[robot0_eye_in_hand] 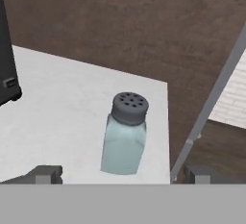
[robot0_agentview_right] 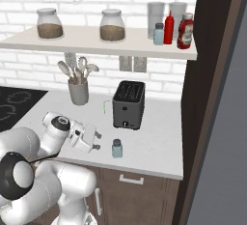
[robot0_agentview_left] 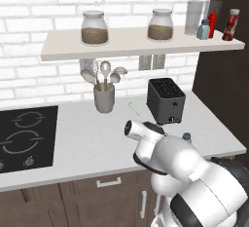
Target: Put the shaker and condiment bottle from the counter next to their counterparts in the cabinet.
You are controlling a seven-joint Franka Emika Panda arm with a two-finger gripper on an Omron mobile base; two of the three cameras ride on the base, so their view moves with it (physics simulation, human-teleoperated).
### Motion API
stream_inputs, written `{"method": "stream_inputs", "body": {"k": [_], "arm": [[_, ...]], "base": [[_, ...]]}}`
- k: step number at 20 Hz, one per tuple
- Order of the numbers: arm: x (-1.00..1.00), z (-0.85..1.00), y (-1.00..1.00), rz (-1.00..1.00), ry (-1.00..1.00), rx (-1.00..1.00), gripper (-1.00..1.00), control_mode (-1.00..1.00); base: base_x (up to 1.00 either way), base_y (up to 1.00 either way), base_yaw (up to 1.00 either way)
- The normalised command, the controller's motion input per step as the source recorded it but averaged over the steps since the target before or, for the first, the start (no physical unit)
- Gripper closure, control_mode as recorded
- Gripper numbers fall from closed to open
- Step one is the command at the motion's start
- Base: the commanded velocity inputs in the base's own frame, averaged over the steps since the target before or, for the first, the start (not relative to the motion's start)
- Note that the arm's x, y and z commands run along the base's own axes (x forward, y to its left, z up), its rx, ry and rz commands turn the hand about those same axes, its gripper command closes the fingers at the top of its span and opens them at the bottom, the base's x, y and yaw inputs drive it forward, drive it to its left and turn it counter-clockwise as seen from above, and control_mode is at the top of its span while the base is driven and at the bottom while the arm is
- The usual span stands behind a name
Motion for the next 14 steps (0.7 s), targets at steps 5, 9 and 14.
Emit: {"method": "stream_inputs", "body": {"k": [5, 9, 14], "arm": [[0.09, -0.28, -0.27, 0.0, 0.02, 0.0, -1.0, -1.0], [0.0, 0.0, -0.02, 0.0, 0.0, 0.0, -1.0, -1.0], [0.0, 0.0, -0.31, -0.01, 0.0, 0.0, -1.0, -1.0]], "base": [[0.0, 0.0, 0.0], [0.0, 0.0, 0.0], [0.0, 0.0, 0.0]]}}
